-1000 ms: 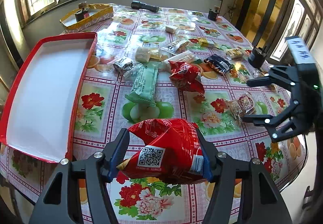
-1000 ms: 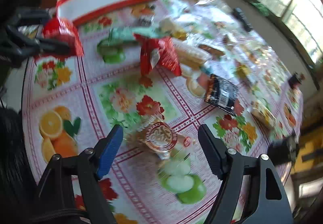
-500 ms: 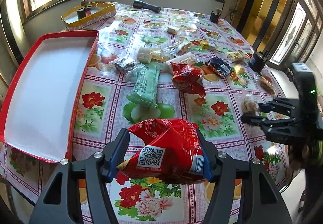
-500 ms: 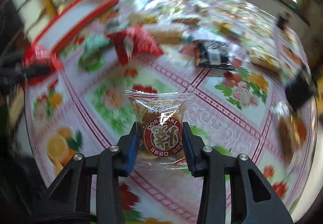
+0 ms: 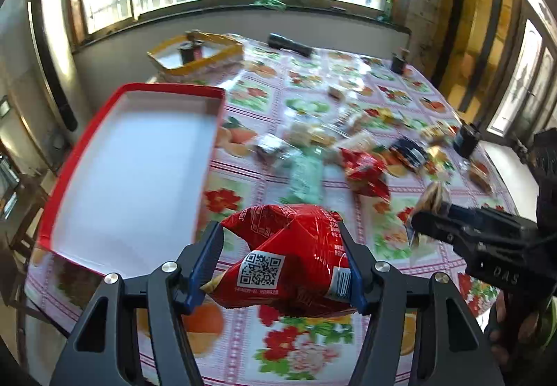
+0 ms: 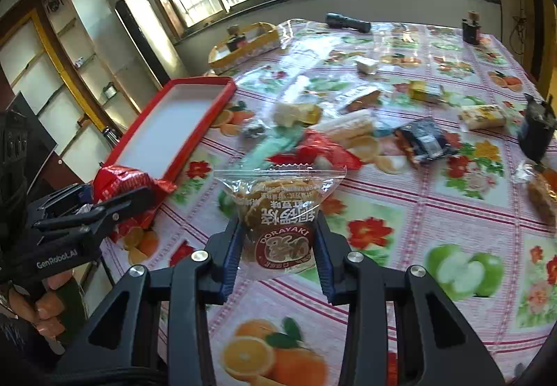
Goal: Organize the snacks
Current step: 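Carry red snack bag with left gripper while right gripper carries dorayaki over red tray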
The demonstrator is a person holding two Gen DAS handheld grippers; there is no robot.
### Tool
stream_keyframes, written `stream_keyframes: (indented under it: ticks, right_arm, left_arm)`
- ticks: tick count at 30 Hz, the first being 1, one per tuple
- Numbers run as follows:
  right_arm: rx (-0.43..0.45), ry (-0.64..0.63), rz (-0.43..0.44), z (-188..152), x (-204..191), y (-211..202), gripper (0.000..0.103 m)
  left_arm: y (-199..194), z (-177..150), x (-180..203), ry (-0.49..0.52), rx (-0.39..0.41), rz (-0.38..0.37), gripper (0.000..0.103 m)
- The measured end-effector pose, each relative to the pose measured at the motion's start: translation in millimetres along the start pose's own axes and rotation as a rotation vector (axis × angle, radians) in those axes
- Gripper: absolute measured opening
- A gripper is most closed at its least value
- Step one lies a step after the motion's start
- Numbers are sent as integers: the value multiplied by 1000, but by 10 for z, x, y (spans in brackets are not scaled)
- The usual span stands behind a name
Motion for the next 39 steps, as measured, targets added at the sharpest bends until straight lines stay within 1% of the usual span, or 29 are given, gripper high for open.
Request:
stream_keyframes:
  ticks: [2,8,11,18,25,31,39]
  right_arm:
    - [-9,-3,22,19,-108,54,40]
    - [-18,-13,50,94,-308,146,40]
    - [-24,-27,57,124,-413,191,40]
    - [-37,-23,43,217,-493,291,40]
    - [-51,-42,73,347,-735,481,40]
    - [-65,-76,82,439,-919,660,40]
    - [-104,-111,112,508,-1170,887,40]
  left_arm:
    - [5,16,-93,-15,0,19,63]
    - [8,44,-302,-52,3,52,63]
    - [2,60,-369,-61,6,66,63]
    - [4,139,-558,-94,20,90,63]
    - [-23,213,-829,-135,34,120,63]
    - [-10,227,-1075,-172,29,149,63]
    - [-14,266,-1383,-208,36,190,63]
Point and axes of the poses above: each gripper's, at about its wrist camera, not at the fingertips, and y roughly the way its jaws point, x to its right, z to its top, the point moved 9 cm from there along y, roughly the way its jaws point, and after that the axes turned 1 degree about -z, right-handed, at the moved point
